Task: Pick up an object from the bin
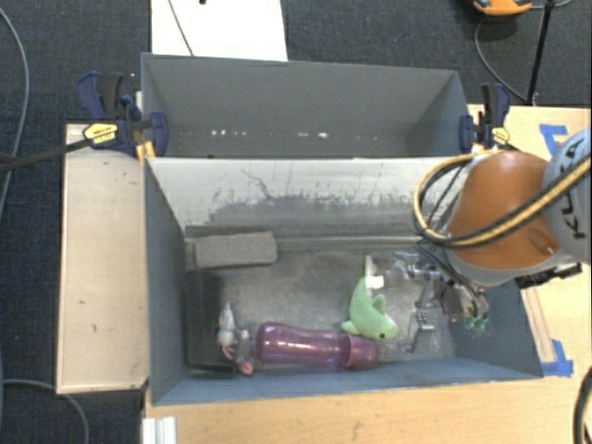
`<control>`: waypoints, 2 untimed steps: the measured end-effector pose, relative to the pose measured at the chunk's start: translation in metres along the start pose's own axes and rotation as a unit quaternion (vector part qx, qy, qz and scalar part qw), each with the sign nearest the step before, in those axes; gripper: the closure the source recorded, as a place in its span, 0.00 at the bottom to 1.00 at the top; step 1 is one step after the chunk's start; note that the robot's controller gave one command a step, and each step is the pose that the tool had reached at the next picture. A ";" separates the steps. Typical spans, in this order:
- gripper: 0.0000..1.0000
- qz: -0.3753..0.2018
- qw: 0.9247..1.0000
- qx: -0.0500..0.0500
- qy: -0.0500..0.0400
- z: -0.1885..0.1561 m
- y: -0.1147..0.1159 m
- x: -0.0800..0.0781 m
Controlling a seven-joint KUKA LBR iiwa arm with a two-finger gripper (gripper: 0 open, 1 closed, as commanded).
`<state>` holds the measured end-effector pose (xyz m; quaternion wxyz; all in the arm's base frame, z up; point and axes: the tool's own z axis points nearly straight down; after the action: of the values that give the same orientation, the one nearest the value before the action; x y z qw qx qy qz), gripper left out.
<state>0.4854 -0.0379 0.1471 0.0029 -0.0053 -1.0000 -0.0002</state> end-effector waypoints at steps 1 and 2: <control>0.00 -0.001 1.000 0.000 -0.004 -0.004 0.000 -0.002; 0.00 -0.121 0.993 0.001 -0.003 0.005 0.018 -0.034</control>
Offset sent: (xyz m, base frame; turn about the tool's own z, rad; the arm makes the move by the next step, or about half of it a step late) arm 0.0511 0.0280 -0.0121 -0.3696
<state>0.5196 -0.0205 0.1417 0.0002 0.1154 -0.9933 0.0000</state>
